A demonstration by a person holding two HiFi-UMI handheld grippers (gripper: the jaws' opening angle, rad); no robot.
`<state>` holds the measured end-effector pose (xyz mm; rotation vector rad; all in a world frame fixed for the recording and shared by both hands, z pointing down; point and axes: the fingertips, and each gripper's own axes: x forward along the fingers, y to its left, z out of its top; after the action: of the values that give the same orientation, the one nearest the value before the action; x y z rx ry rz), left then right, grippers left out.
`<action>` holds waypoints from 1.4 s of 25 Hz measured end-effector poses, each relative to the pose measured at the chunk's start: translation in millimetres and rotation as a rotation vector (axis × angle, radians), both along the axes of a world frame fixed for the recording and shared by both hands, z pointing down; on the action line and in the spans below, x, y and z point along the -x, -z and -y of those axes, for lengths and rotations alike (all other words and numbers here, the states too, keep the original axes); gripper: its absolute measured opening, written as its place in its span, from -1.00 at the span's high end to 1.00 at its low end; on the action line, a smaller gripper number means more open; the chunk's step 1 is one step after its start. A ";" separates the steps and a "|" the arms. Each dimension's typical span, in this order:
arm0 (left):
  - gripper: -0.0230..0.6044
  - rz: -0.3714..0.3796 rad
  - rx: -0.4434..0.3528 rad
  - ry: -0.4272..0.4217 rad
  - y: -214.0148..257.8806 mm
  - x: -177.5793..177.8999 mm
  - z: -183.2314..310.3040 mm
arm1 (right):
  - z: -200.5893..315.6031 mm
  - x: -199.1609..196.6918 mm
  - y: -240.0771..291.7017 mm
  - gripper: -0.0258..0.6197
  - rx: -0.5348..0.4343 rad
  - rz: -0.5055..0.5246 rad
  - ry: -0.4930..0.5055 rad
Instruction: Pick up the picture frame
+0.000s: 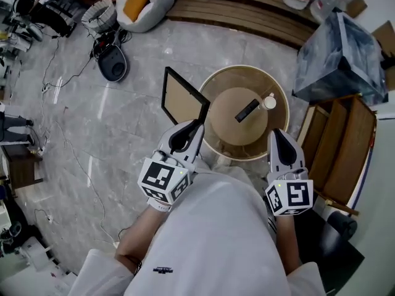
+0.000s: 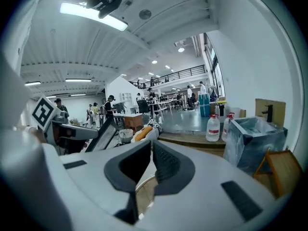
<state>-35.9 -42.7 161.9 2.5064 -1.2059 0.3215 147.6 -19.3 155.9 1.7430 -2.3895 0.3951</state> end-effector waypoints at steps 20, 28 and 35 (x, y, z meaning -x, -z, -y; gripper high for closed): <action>0.79 0.013 -0.064 -0.015 11.9 -1.7 -26.4 | -20.8 8.2 7.6 0.90 -0.046 -0.055 0.015; 0.79 0.008 -0.071 -0.029 15.7 -12.4 -34.2 | -30.3 1.4 6.3 0.90 -0.044 -0.054 0.007; 0.79 0.017 -0.066 -0.037 13.1 -10.2 -38.1 | -35.1 -1.2 6.0 0.90 -0.042 -0.053 -0.011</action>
<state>-25.7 -4.6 148.8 2.5902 -1.1958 0.3181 148.7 15.7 149.9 1.7618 -2.3693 0.2976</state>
